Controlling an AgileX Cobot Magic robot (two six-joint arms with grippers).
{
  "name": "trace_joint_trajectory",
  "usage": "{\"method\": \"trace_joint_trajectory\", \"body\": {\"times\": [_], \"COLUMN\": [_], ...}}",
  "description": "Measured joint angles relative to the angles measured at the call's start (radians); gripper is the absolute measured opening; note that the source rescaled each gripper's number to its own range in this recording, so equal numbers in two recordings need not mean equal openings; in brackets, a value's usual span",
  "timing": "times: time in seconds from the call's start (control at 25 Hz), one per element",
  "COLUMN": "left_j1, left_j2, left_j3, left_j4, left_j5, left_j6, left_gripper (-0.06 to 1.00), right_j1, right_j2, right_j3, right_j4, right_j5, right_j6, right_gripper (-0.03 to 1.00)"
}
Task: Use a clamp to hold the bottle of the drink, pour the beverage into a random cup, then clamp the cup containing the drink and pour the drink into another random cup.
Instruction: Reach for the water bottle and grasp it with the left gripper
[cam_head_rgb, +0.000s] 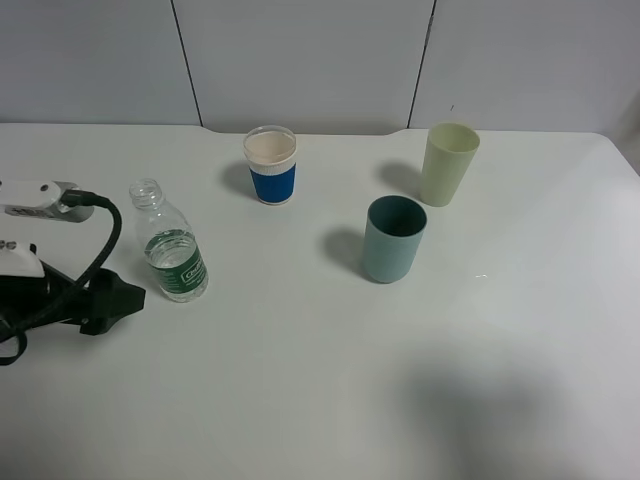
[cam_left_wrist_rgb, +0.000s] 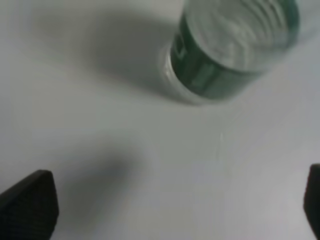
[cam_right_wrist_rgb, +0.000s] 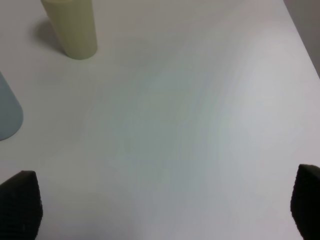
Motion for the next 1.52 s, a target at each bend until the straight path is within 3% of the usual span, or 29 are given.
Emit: {"method": "trace_joint_trajectory", "body": {"times": [0.2, 0.28, 0.32, 0.4, 0.52, 0.56, 0.6, 0.68, 0.88, 1.0, 1.04, 1.36, 1.52], "left_j1": [-0.041, -0.07, -0.07, -0.097, -0.108, -0.119, -0.128, -0.128, -0.128, -0.128, -0.128, -0.128, -0.128], "left_j2": [0.11, 0.157, 0.157, 0.178, 0.186, 0.199, 0.23, 0.23, 0.318, 0.498, 0.541, 0.792, 0.797], "left_j3": [0.003, 0.042, 0.042, 0.083, 0.104, 0.129, 0.184, 0.184, 0.231, 0.263, 0.263, 0.263, 0.263], "left_j4": [0.011, 0.058, 0.058, 0.092, 0.11, 0.15, 0.24, 0.24, 0.316, 0.384, 0.389, 0.405, 0.418], "left_j5": [-0.141, -0.278, -0.278, -0.396, -0.445, -0.525, -0.709, -0.709, -0.911, -1.256, -1.318, -1.375, -1.376], "left_j6": [-0.048, -0.065, -0.065, -0.094, -0.11, -0.138, -0.189, -0.189, -0.229, -0.273, -0.275, -0.278, -0.278], "left_gripper": [1.0, 1.0, 1.0, 1.0, 1.0, 1.0, 1.0, 1.0, 1.0, 1.0, 1.0, 1.0, 1.0], "right_j1": [0.0, 0.0, 0.0, 0.0, 0.0, 0.0, 0.0, 0.0, 0.0, 0.0, 0.0, 0.0, 0.0], "right_j2": [0.0, 0.0, 0.0, 0.0, 0.0, 0.0, 0.0, 0.0, 0.0, 0.0, 0.0, 0.0, 0.0], "right_j3": [0.0, 0.0, 0.0, 0.0, 0.0, 0.0, 0.0, 0.0, 0.0, 0.0, 0.0, 0.0, 0.0], "right_j4": [0.0, 0.0, 0.0, 0.0, 0.0, 0.0, 0.0, 0.0, 0.0, 0.0, 0.0, 0.0, 0.0], "right_j5": [0.0, 0.0, 0.0, 0.0, 0.0, 0.0, 0.0, 0.0, 0.0, 0.0, 0.0, 0.0, 0.0], "right_j6": [0.0, 0.0, 0.0, 0.0, 0.0, 0.0, 0.0, 0.0, 0.0, 0.0, 0.0, 0.0, 0.0], "right_gripper": [1.0, 1.0, 1.0, 1.0, 1.0, 1.0, 1.0, 1.0, 1.0, 1.0, 1.0, 1.0, 1.0]}}
